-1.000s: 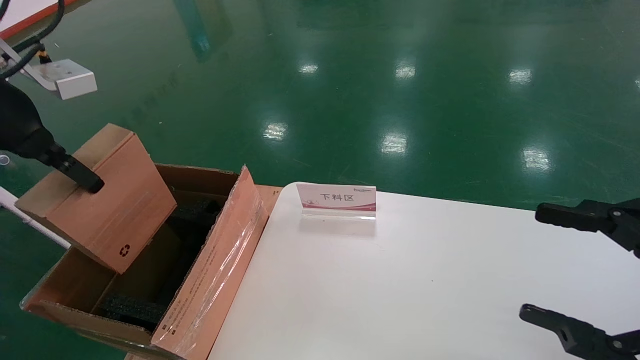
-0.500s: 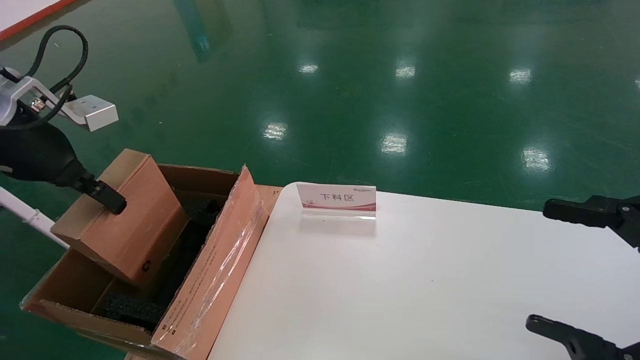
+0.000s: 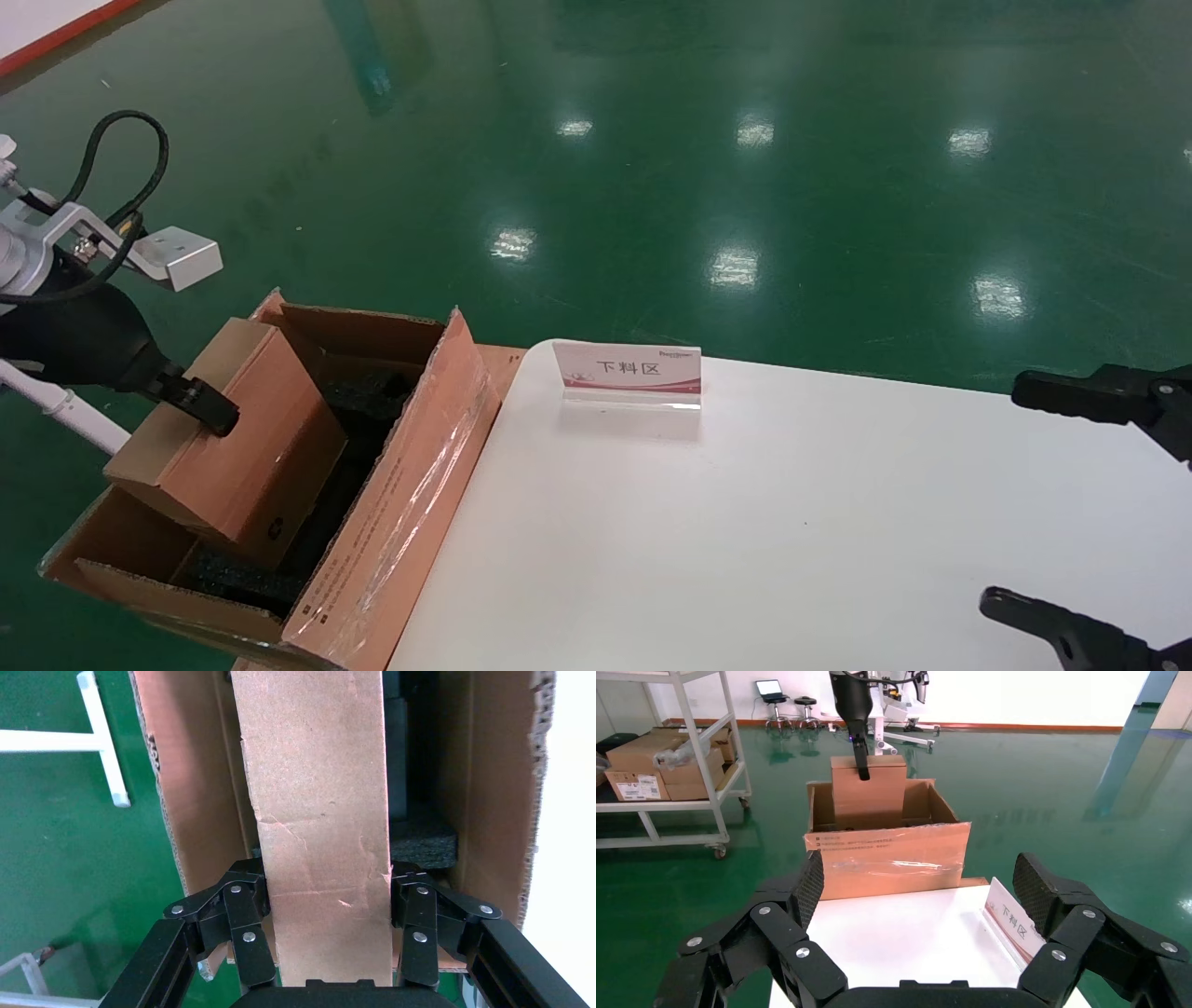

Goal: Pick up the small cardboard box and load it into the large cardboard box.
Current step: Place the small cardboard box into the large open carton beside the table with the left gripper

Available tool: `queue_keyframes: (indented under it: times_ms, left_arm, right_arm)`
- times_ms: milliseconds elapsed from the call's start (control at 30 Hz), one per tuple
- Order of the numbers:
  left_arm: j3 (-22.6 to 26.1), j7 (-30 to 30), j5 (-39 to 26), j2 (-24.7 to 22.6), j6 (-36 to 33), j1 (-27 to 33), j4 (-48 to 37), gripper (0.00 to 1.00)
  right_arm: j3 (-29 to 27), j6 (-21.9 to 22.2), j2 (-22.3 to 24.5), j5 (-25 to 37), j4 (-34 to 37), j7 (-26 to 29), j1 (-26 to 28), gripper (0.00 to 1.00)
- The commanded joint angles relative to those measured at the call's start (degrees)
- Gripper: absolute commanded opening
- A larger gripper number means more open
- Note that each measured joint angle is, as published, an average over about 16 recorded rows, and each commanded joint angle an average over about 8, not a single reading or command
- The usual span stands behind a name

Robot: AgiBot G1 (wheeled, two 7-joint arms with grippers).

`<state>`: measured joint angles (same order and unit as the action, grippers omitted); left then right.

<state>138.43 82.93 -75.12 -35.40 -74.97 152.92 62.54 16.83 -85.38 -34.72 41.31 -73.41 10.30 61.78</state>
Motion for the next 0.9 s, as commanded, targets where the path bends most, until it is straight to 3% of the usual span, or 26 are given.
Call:
queue_keyframes:
  times_ms: [33, 900]
  left_arm:
    - [0.2, 0.4, -0.4, 0.4, 0.5, -0.3, 0.3, 0.00]
    - [2.0, 0.9, -6.2, 3.3, 6.9, -1.8, 1.9, 0.00]
  right_arm:
    - [0.0, 0.0, 0.0, 0.0, 0.0, 0.0, 0.0, 1.00]
    - [0.1, 0.0, 0.0, -0.1, 0.0, 0.0, 0.0, 1.00]
